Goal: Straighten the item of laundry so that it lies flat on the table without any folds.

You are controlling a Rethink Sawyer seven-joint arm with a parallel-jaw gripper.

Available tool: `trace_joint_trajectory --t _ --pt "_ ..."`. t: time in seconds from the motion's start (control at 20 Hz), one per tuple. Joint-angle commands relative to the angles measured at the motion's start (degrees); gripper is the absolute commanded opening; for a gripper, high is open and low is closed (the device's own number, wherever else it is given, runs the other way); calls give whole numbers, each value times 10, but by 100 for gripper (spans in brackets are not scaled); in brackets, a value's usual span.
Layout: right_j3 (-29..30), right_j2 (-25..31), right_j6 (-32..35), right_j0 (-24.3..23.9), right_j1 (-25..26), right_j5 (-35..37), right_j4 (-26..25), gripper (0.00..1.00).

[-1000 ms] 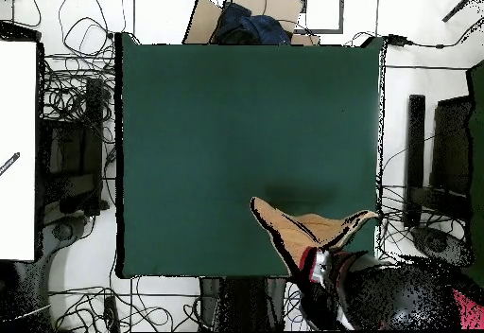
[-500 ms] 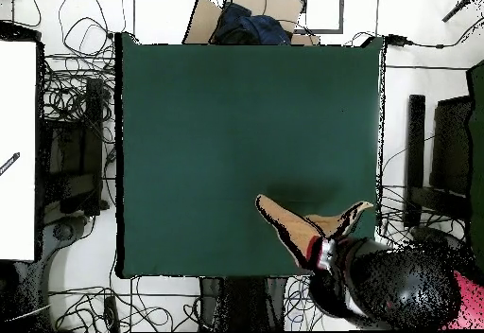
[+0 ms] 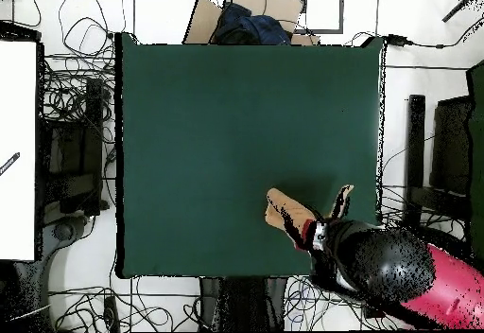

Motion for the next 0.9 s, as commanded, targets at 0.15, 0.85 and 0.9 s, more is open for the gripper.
trace_joint_trajectory --t 0.15,0.85,0.9 --pt "5 61 -46 31 52 -47 -3 0" --pt "-24 66 2 85 75 -47 -8 0" --pt "-25 65 4 87 79 -51 -10 0"
